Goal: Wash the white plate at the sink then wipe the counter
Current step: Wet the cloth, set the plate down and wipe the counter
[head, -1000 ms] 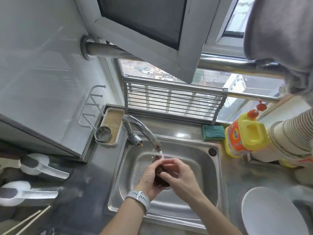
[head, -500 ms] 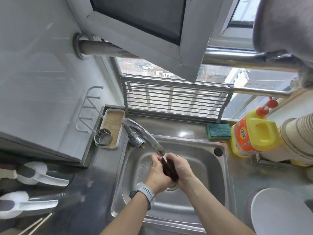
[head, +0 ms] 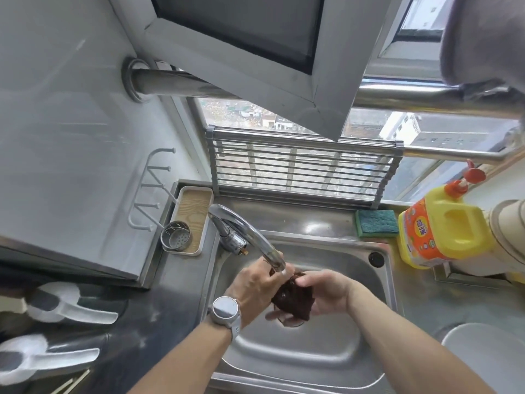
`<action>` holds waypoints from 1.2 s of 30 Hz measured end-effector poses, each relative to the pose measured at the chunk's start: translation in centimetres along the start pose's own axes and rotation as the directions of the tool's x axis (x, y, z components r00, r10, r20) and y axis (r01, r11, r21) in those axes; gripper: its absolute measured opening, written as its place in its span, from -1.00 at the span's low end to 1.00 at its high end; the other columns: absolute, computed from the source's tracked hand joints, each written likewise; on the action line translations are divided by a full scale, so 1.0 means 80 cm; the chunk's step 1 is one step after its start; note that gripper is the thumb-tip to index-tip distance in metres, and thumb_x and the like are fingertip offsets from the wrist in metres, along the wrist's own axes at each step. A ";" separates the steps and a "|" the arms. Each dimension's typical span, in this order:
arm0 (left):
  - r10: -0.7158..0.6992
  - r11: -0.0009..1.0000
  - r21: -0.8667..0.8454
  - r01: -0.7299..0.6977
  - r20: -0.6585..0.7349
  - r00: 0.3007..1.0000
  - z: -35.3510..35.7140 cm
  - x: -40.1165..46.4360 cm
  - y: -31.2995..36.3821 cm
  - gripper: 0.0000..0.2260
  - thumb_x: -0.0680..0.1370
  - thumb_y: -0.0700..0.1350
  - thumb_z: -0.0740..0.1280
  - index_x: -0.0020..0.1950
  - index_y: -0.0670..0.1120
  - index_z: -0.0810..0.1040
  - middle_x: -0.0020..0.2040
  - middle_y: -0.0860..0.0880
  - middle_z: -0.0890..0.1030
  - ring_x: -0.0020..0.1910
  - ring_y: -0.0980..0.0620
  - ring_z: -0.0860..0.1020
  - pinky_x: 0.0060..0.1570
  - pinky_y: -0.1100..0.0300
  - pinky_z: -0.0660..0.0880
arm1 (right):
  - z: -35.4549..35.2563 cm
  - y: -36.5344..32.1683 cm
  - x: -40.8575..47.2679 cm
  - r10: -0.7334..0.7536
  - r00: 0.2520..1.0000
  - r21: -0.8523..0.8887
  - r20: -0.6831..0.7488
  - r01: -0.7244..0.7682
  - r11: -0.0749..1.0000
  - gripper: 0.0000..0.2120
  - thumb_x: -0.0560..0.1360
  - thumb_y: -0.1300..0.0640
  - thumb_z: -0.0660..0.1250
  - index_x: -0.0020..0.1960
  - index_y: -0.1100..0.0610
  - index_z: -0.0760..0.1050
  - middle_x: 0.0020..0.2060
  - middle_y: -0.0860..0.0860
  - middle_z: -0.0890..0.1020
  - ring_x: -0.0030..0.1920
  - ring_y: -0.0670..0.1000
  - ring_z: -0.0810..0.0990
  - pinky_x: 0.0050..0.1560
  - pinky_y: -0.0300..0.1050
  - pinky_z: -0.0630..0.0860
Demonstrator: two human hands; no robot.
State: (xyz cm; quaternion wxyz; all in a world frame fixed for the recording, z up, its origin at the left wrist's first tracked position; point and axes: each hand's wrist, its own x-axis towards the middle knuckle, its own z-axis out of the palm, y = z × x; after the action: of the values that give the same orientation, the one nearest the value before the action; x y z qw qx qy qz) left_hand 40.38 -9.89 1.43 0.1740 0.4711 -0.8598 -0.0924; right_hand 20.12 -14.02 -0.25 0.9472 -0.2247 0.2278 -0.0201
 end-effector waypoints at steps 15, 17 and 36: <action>-0.238 0.952 0.283 0.117 0.441 0.865 -0.001 0.019 -0.005 -0.81 0.57 0.04 0.32 0.03 -0.03 0.64 -0.02 -0.06 0.71 -0.06 -0.13 0.70 -0.17 0.06 0.51 | 0.028 -0.031 0.070 0.148 0.865 -0.770 -0.479 -0.495 0.404 -0.65 0.32 0.09 0.51 -0.53 0.06 0.42 -0.59 -0.06 0.43 -0.61 -0.04 0.31 -0.55 -0.30 0.19; -0.271 0.941 0.310 0.138 0.443 0.855 0.006 0.018 -0.003 -0.75 0.52 0.13 0.36 0.01 -0.01 0.67 -0.05 -0.05 0.73 -0.07 -0.12 0.71 -0.22 0.12 0.46 | 0.029 -0.025 0.070 -0.059 0.840 -0.831 -0.540 -0.521 0.194 -0.82 0.25 0.05 0.52 -0.37 0.05 0.53 -0.43 0.00 0.55 -0.46 0.03 0.48 -0.45 -0.21 0.40; -0.504 0.726 -0.038 0.686 0.650 0.569 0.041 0.029 0.018 -0.89 0.34 -0.02 0.31 -0.28 -0.05 0.50 -0.26 -0.05 0.59 -0.15 -0.20 0.65 -0.23 0.12 0.55 | 0.007 0.029 0.036 -0.764 0.612 -0.651 -0.206 -0.668 -0.360 -0.79 0.06 0.09 0.51 -0.43 0.11 0.49 -0.53 0.08 0.60 -0.52 0.17 0.60 -0.52 -0.14 0.45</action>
State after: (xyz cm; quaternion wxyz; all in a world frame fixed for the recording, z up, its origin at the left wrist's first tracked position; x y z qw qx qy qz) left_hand 36.81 -11.06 -0.64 -0.0827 0.6502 -0.6325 -0.4128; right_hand 22.81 -12.10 -2.05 0.0566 -0.8660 0.4964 0.0195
